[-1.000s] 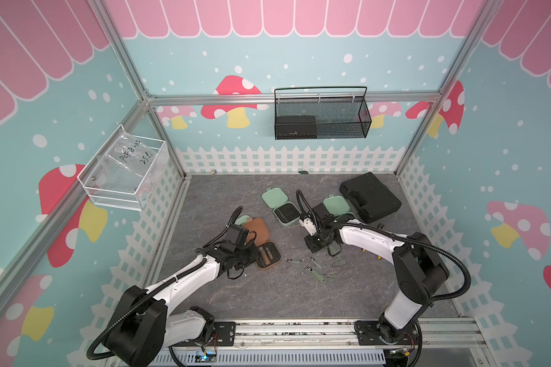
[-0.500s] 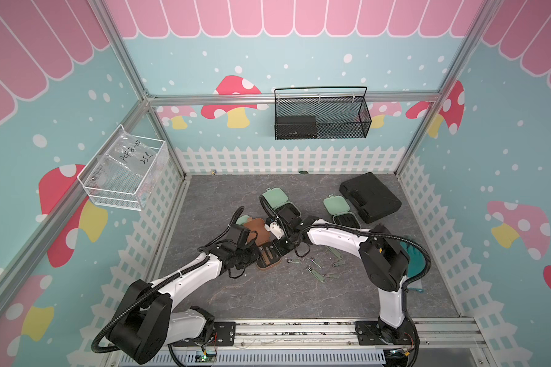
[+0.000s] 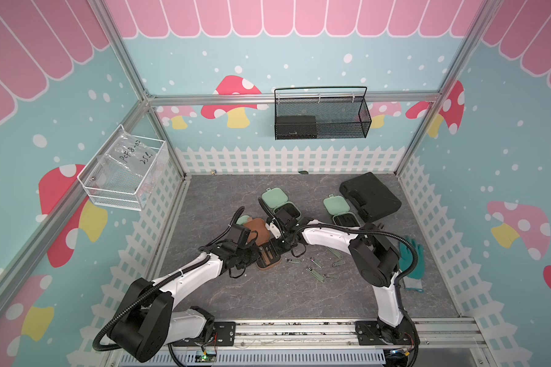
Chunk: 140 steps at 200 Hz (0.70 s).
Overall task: Organize nail clipper sets
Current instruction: Place the nail clipper in the storage box.
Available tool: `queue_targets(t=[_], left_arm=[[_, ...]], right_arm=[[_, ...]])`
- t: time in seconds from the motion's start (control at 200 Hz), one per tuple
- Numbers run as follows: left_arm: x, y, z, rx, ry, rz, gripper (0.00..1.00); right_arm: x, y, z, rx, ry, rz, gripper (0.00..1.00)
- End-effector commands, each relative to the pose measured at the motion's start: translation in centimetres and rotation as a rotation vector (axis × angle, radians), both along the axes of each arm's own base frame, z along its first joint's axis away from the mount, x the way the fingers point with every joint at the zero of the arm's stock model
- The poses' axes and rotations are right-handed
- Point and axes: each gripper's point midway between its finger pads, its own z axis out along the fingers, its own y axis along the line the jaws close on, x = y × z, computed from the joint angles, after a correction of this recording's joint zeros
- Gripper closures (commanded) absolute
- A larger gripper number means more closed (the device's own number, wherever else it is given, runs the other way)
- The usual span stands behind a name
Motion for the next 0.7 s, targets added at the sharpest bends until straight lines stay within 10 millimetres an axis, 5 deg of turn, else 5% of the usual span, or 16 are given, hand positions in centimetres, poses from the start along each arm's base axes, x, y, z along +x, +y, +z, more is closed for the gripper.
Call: queue_targets(t=[0.0,0.335,0.696], left_arm=[[-0.1,0.2,-0.4,0.009,0.000,0.009,0.78],[-0.1,0.1,-0.6,0.007,0.002,0.008,0.78],[-0.2,0.1,-0.7,0.005,0.004,0.006,0.78]], right_arm=[[0.8,0.4,-0.3,-0.011,-0.016,-0.032,0.94],[0.4,-0.8,-2.2,-0.098,-0.033,-0.076,0.93],[-1.8,-4.3,-5.8,-0.312,-0.058,-0.101,0.94]])
